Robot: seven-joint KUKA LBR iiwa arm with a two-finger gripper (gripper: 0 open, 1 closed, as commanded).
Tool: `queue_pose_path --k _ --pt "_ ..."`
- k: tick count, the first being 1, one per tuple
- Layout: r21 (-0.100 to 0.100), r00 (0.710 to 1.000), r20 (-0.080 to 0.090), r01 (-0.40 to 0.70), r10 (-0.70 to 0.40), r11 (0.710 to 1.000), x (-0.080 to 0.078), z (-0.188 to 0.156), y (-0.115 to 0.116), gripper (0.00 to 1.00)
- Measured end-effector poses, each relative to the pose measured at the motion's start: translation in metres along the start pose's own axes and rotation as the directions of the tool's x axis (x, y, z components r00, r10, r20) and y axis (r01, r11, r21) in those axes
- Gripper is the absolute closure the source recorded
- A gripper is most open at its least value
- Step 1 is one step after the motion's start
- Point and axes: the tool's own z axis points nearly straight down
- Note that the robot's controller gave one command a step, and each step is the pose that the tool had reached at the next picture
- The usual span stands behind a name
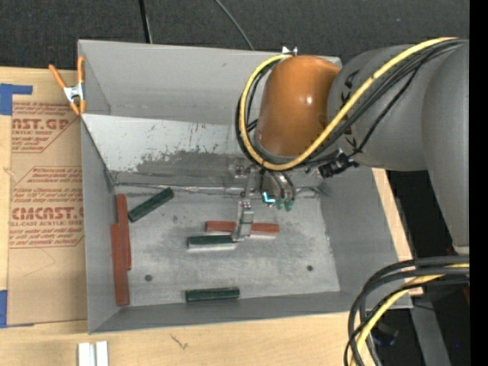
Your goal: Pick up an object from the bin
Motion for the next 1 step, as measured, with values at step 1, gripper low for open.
queue_pose_path --k 1 --pt "-0.001 1.000 0.007 -0.001 0.001 1.000 -0.0018 -0.0035 -0.0003 0.00"
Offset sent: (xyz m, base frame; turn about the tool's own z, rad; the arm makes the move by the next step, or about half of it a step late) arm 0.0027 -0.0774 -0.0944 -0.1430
